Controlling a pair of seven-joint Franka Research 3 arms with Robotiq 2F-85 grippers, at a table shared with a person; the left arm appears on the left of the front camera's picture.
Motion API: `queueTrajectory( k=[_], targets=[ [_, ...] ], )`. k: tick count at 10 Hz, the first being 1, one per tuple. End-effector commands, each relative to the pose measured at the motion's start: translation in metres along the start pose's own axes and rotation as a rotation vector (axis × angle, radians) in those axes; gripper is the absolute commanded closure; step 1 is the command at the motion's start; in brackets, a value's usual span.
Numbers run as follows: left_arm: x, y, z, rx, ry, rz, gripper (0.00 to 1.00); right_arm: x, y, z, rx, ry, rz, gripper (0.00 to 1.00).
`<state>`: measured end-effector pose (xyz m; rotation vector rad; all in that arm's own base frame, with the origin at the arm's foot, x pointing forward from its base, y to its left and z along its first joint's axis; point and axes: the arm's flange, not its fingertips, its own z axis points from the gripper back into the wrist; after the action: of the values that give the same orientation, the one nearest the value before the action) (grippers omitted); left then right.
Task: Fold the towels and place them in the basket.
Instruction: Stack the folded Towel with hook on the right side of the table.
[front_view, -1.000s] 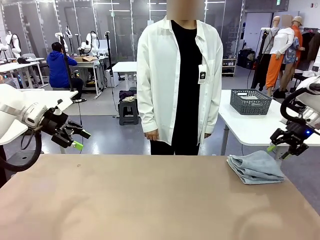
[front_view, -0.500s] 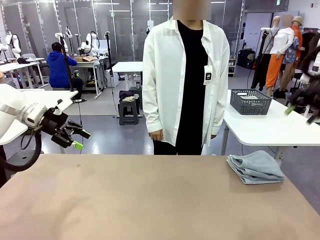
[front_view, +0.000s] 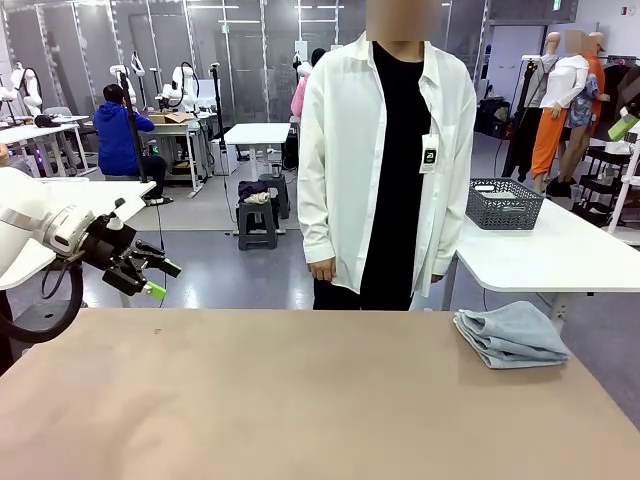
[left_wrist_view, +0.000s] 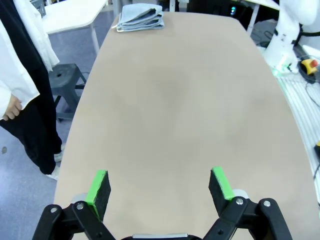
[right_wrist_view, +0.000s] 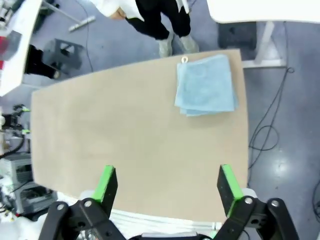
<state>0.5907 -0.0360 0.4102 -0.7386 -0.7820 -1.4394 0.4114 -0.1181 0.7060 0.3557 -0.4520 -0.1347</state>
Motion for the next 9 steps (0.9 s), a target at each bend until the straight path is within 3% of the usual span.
queueTrajectory(
  k=[1, 2, 9],
  targets=[
    [0.001, -0.001, 0.001, 0.001, 0.0, -0.001, 0.0, -0.006, -0.005, -0.027, -0.039, -0.02, -0.016, 0.0],
    [0.001, -0.001, 0.001, 0.001, 0.0, -0.001, 0.0, 0.0, 0.0, 0.0, 0.0, 0.0, 0.0, 0.0],
    [0.001, -0.001, 0.001, 0.001, 0.0, -0.001, 0.0, 0.0, 0.0, 0.0, 0.0, 0.0, 0.0, 0.0]
  ],
)
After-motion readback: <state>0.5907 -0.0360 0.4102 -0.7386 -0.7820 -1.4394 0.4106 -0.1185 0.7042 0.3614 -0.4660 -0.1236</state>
